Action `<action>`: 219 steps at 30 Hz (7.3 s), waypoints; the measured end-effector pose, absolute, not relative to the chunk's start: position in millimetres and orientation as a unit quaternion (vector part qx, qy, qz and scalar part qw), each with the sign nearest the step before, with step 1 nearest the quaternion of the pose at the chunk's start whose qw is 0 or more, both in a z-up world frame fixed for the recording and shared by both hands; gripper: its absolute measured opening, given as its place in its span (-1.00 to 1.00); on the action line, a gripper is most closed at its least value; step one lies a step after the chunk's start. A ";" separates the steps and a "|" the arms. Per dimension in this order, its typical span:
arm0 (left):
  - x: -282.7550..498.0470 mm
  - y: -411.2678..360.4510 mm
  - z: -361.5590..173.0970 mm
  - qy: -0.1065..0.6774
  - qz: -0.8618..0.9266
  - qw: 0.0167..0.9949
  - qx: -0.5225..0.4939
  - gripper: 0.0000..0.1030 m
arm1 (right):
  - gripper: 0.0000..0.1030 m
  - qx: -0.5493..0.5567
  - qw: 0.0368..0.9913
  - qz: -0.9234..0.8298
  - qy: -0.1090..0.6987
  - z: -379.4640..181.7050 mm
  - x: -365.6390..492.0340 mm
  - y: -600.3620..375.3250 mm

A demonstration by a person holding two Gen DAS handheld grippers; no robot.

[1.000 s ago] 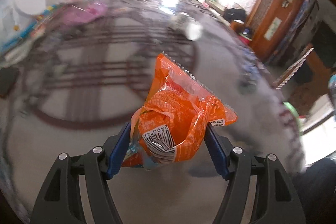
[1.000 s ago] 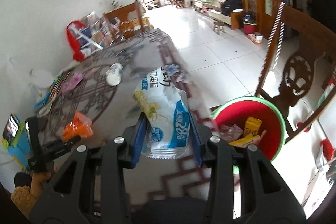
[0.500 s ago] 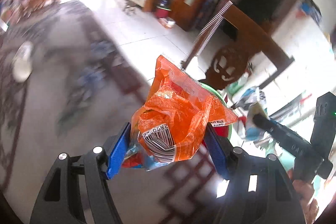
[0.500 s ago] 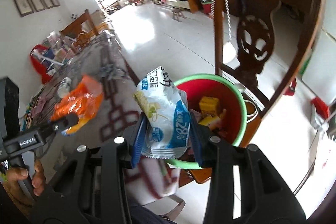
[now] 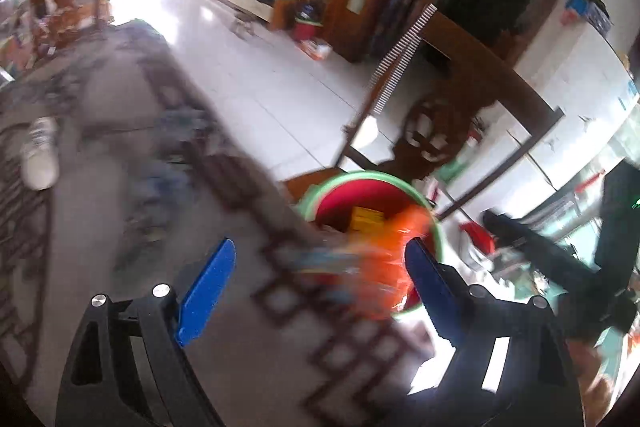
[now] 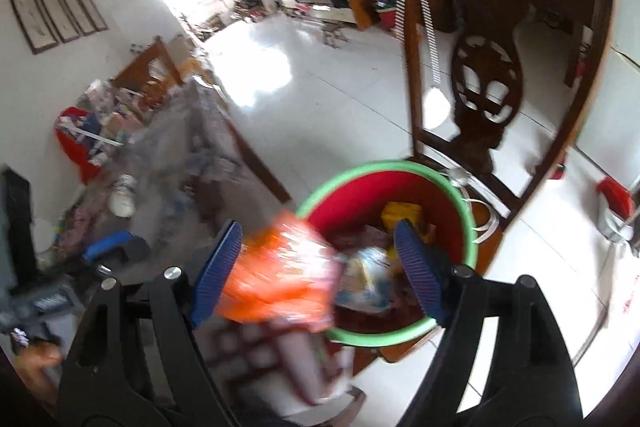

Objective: Collect trash
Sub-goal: 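Open both tools to drop the bags into the bucket, then grasp the white paper cup on the table with the right tool, then grasp the pink wrapper with the left tool while the right tool holds the cup, then carry the paper cup and pink wrapper over the red bucket with both tools, then open both tools to drop the cup and wrapper into the bucket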

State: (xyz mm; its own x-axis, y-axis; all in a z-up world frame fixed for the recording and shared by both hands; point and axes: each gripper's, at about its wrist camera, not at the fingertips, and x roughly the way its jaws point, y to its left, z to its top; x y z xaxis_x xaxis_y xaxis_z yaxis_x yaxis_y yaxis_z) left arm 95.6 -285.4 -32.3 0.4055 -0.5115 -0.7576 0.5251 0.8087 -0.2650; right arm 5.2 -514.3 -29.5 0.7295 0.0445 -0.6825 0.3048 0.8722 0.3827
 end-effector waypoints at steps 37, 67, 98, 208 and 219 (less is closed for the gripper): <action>288.2 157.9 -96.4 0.502 0.148 0.852 -0.021 -1.00 | 0.86 0.177 0.884 0.158 0.402 -10.3 93.7 -328.7; 123.5 177.8 -48.3 0.422 0.106 0.876 -0.208 -0.83 | 0.91 0.039 0.864 0.121 0.487 -84.1 324.5 -181.1; 402.8 207.5 -85.7 0.407 0.279 0.864 -0.096 0.26 | -0.08 0.066 0.872 0.184 0.449 -26.5 144.5 -266.9; 101.8 -352.9 -14.9 0.412 -0.339 0.845 0.049 0.66 | 0.53 0.234 0.869 -0.090 0.427 -62.3 23.3 -536.2; 71.4 -258.6 22.0 0.329 -0.260 0.908 -0.017 0.84 | 0.91 0.234 0.906 -0.077 0.345 -7.2 10.2 -490.0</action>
